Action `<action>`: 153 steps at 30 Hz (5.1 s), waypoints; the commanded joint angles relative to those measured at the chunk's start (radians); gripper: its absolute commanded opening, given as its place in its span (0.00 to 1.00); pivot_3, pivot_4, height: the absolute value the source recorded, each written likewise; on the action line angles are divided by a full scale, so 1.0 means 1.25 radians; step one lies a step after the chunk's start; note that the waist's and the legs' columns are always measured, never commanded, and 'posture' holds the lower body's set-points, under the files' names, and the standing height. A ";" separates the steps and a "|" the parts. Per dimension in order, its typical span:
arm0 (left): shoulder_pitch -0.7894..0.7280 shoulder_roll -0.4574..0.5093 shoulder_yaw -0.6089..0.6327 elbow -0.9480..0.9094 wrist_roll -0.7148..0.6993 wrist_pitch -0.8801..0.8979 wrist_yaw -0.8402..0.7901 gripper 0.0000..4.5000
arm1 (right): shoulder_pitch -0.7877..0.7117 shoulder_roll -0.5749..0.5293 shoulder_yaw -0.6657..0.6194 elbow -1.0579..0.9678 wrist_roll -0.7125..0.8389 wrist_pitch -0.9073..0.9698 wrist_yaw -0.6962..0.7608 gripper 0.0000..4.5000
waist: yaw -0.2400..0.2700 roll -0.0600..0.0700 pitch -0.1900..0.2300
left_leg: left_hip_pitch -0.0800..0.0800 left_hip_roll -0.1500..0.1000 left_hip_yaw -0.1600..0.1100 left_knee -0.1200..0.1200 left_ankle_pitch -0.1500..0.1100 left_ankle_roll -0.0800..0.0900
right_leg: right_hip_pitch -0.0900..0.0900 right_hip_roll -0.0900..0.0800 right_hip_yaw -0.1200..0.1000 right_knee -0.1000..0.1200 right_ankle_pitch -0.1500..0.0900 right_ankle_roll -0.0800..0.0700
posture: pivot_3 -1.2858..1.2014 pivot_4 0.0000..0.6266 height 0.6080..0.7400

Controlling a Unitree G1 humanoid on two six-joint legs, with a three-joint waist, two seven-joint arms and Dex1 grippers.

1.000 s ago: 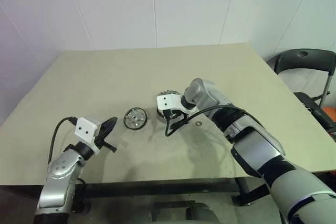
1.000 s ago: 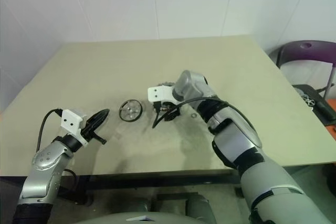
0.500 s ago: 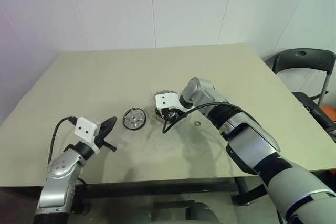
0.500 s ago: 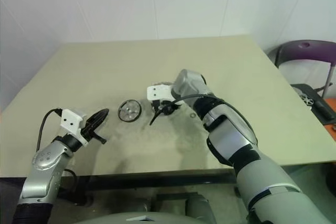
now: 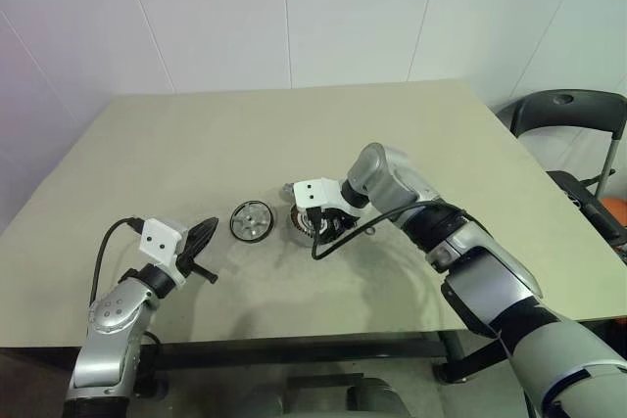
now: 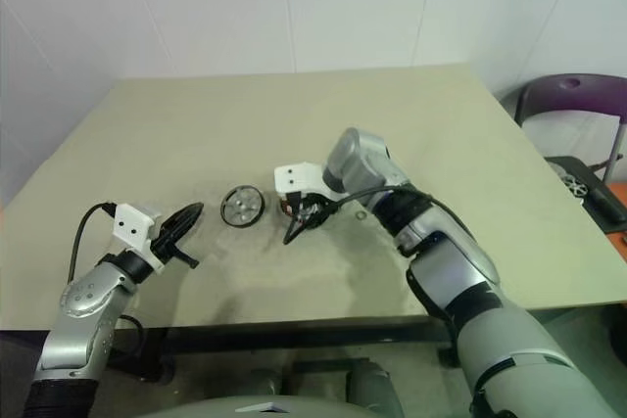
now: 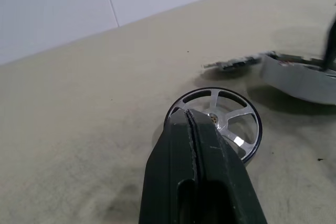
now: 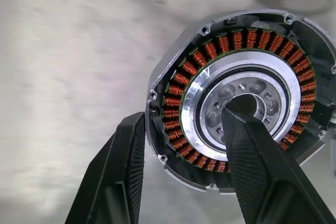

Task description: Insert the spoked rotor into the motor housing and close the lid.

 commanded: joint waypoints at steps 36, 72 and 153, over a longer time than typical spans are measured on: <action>-0.006 0.001 0.000 -0.014 0.008 -0.019 -0.022 0.00 | 0.047 -0.136 -0.094 -0.220 0.210 0.203 -0.061 0.99 | 0.002 -0.001 0.000 | 0.001 0.000 0.000 0.001 0.000 0.000 | 0.002 0.000 0.000 0.000 0.000 0.000 | 0.52 0.00 1.00; 0.015 0.022 0.008 -0.041 -0.037 0.022 -0.072 0.00 | 0.298 -0.165 -0.341 0.078 0.319 -0.155 -0.273 0.99 | 0.002 -0.001 0.000 | 0.003 0.000 0.002 0.001 0.000 0.001 | 0.006 0.000 -0.001 -0.002 0.000 0.000 | 0.52 0.00 1.00; 0.076 0.043 -0.034 -0.132 -0.191 0.148 -0.191 0.00 | 0.153 0.035 -0.144 0.006 0.322 -0.039 -0.189 0.14 | 0.000 -0.001 0.000 | 0.004 0.000 0.000 0.001 0.000 0.001 | 0.006 0.000 -0.001 -0.003 0.000 0.000 | 0.52 0.00 1.00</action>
